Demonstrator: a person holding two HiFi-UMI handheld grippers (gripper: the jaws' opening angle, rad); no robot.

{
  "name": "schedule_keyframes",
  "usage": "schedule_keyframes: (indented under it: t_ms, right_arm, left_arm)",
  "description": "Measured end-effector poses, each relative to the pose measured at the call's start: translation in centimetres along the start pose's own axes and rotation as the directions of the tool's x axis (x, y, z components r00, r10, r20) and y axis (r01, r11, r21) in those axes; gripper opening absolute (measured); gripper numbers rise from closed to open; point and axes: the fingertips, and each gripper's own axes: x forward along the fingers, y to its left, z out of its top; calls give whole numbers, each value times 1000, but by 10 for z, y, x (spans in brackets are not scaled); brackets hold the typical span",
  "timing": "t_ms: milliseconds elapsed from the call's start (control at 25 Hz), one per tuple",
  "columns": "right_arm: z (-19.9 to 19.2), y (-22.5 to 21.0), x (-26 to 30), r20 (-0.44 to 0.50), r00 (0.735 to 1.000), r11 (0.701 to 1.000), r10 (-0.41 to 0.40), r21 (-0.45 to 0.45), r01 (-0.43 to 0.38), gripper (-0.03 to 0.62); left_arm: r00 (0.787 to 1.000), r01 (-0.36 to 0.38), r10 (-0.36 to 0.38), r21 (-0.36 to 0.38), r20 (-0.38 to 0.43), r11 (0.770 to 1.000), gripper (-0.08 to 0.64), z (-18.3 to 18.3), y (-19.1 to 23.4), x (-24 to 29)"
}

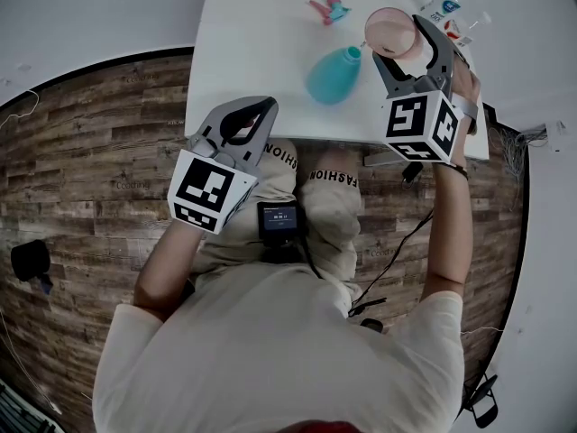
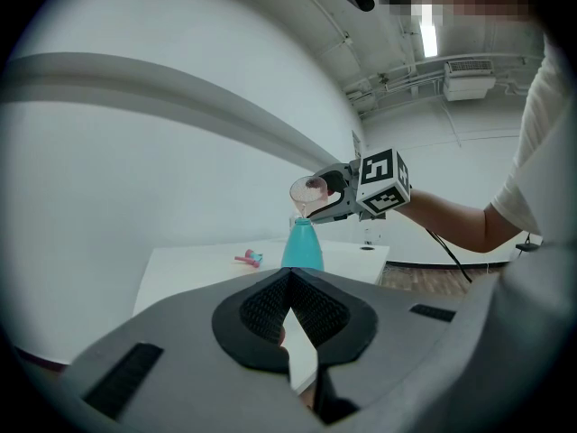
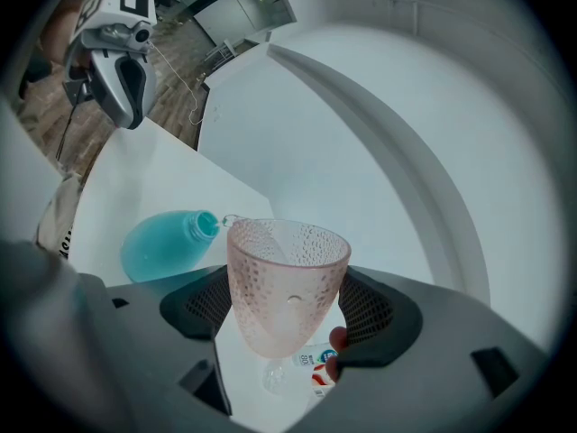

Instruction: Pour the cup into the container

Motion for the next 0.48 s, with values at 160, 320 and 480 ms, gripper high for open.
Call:
schedule_keyframes:
  t_ms: [160, 320, 480]
  right_arm:
    - [-1, -1, 0, -2, 1000, 1000, -5, -5, 5, 373]
    - [-1, -2, -1, -7, 1000, 1000, -9, -10, 9, 373]
    - [-1, -3, -2, -9, 1000, 1000, -12, -17, 12, 373]
  left_arm:
    - [1000, 0, 0, -1, 0, 1000, 11, -1, 0, 0]
    - [1000, 0, 0, -3, 1, 1000, 11, 0, 0, 0]
    - [1000, 0, 0, -3, 0, 1000, 11, 0, -1, -1]
